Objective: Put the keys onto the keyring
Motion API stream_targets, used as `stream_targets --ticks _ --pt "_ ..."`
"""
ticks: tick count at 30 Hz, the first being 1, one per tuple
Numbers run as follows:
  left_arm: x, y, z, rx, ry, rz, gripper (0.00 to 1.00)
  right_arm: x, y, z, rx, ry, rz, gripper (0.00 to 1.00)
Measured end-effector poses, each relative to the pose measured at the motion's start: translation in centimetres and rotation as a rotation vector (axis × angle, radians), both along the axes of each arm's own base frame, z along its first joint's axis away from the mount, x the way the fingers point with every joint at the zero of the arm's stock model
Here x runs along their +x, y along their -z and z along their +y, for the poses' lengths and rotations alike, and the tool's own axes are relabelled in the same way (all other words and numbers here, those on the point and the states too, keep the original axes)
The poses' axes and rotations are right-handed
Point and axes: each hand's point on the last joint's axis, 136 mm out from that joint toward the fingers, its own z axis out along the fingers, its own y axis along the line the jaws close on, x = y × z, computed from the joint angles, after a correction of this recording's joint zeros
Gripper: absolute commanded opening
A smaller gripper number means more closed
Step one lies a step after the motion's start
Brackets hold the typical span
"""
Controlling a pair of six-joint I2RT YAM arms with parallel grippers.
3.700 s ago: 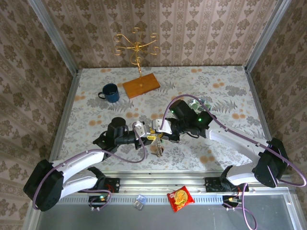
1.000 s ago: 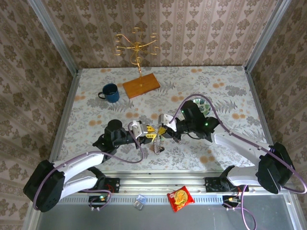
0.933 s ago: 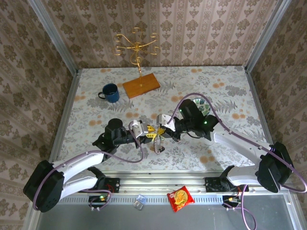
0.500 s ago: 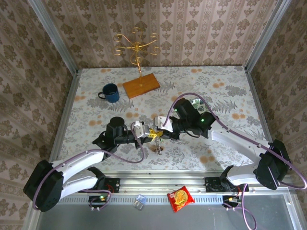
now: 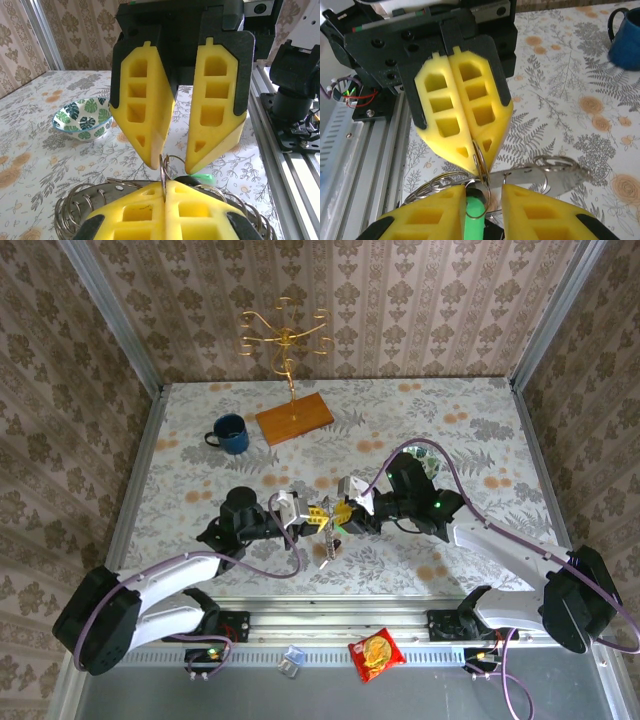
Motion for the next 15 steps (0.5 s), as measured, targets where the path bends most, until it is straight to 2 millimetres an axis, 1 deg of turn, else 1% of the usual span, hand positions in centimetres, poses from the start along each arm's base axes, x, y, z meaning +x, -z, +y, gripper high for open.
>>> stream_targets --ticks 6,9,15 --pt "-0.08 -0.36 0.02 -0.025 0.005 0.002 0.0 0.15 -0.52 0.27 0.026 -0.002 -0.011 0.24" --pt "-0.11 -0.33 -0.07 -0.03 0.011 0.01 0.0 0.14 -0.72 0.37 0.036 -0.004 -0.008 0.19" --pt "-0.15 -0.49 -0.06 -0.04 0.017 0.021 0.0 -0.07 -0.69 0.59 0.046 -0.022 0.002 0.02"
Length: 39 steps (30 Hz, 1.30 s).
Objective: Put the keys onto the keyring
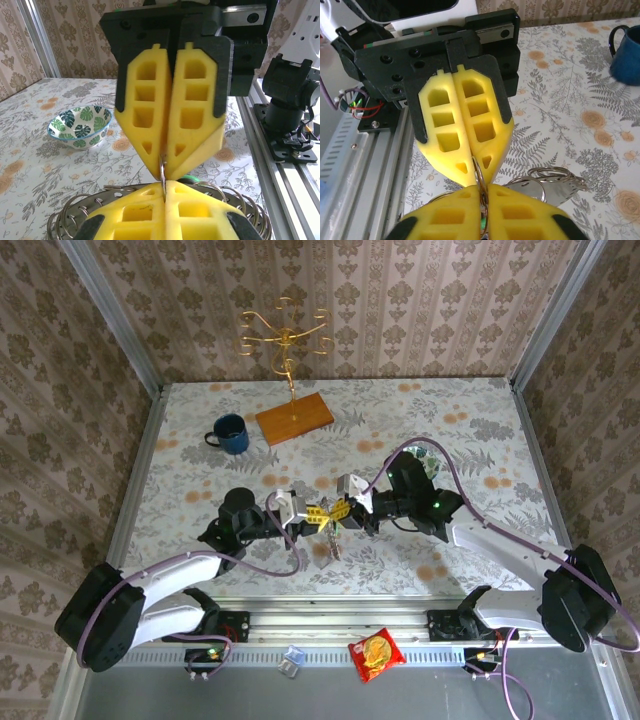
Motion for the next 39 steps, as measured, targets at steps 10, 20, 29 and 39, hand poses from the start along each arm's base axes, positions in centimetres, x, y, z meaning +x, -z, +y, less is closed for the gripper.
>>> stream_targets --ticks 10,20,29,39 --pt "0.4 0.4 0.5 0.023 -0.035 0.008 0.29 -0.3 0.3 -0.2 -0.057 -0.034 0.0 0.0" --pt "0.7 0.5 0.2 0.105 -0.022 0.001 0.19 -0.3 -0.2 0.3 -0.207 -0.095 -0.084 0.0" --pt "0.3 0.8 0.2 0.139 0.011 0.001 0.0 -0.1 0.1 0.3 -0.247 -0.086 -0.089 0.21" --pt "0.5 0.6 0.3 0.108 -0.011 -0.014 0.0 -1.1 0.5 -1.4 -0.132 0.031 -0.017 0.33"
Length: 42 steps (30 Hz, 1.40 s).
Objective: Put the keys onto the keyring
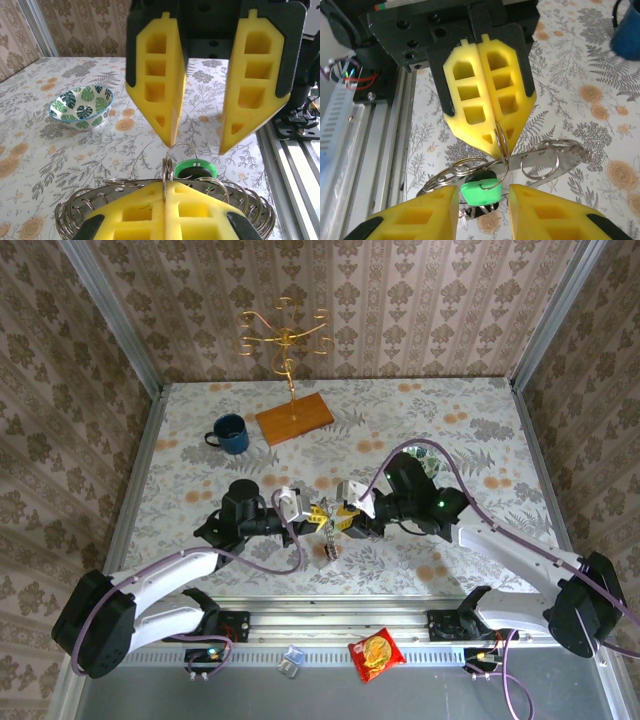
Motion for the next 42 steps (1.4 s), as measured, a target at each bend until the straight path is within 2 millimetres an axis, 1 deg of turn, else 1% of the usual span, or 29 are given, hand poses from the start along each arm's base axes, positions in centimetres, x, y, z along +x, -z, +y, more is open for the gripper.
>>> stream_targets --ticks 5,13,21,28,31,42 --pt "0.2 0.2 0.2 -0.025 -0.025 -0.004 0.0 -0.3 0.5 -0.6 0.039 0.061 0.026 0.33" --pt "0.4 -0.3 0.2 -0.058 -0.045 -0.005 0.0 -0.5 0.0 -1.1 0.069 0.101 0.021 0.34" --pt "0.6 -0.9 0.2 -0.087 -0.055 -0.01 0.0 -0.1 -0.5 -0.8 0.093 0.104 0.009 0.36" --pt "0.6 -1.1 0.2 -0.095 -0.056 -0.013 0.0 0.5 0.3 -0.3 0.091 0.112 0.041 0.37" --pt "0.6 -1.0 0.2 -0.093 -0.056 -0.01 0.0 0.8 0.4 0.0 0.098 0.118 0.045 0.37" --pt "0.6 -1.0 0.2 -0.093 -0.056 -0.011 0.0 1.3 -1.2 0.4 0.139 0.135 0.043 0.37"
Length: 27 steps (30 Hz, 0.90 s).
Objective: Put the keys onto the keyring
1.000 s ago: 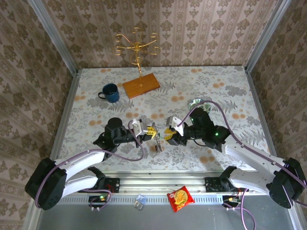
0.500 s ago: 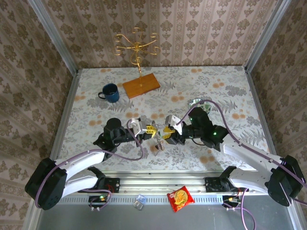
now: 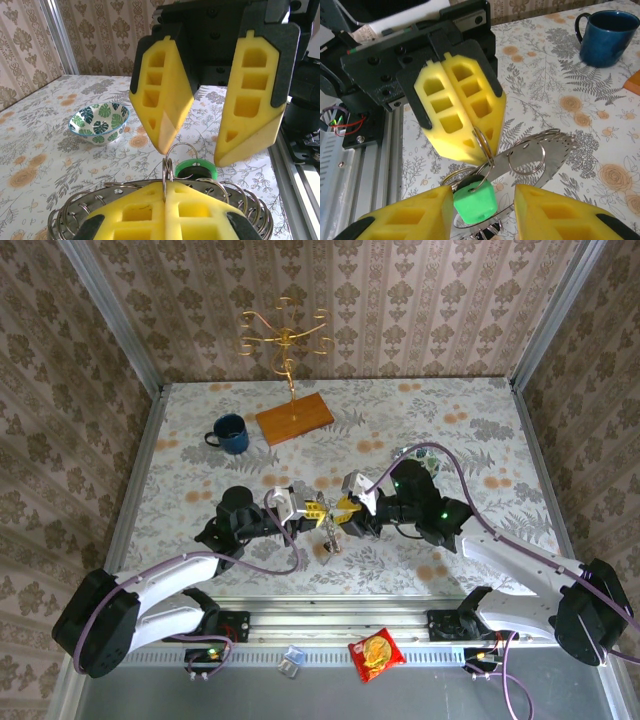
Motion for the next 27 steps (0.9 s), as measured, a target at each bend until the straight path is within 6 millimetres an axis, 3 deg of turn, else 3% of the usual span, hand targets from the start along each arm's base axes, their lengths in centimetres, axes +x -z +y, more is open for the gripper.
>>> stream_targets --ticks 6,14,22,27 --pt "0.0 0.0 0.0 0.0 0.0 0.0 0.0 0.6 -1.1 0.4 0.022 0.012 0.006 0.24" --pt "0.1 0.0 0.0 0.001 -0.005 0.001 0.0 1.0 0.0 0.7 0.001 0.025 0.051 0.0" --pt "0.2 0.4 0.1 0.008 -0.014 0.008 0.0 1.3 1.3 0.9 -0.021 0.023 0.09 0.0" --pt "0.3 0.5 0.2 0.005 -0.016 0.005 0.0 1.4 1.3 0.8 -0.022 0.026 0.09 0.21"
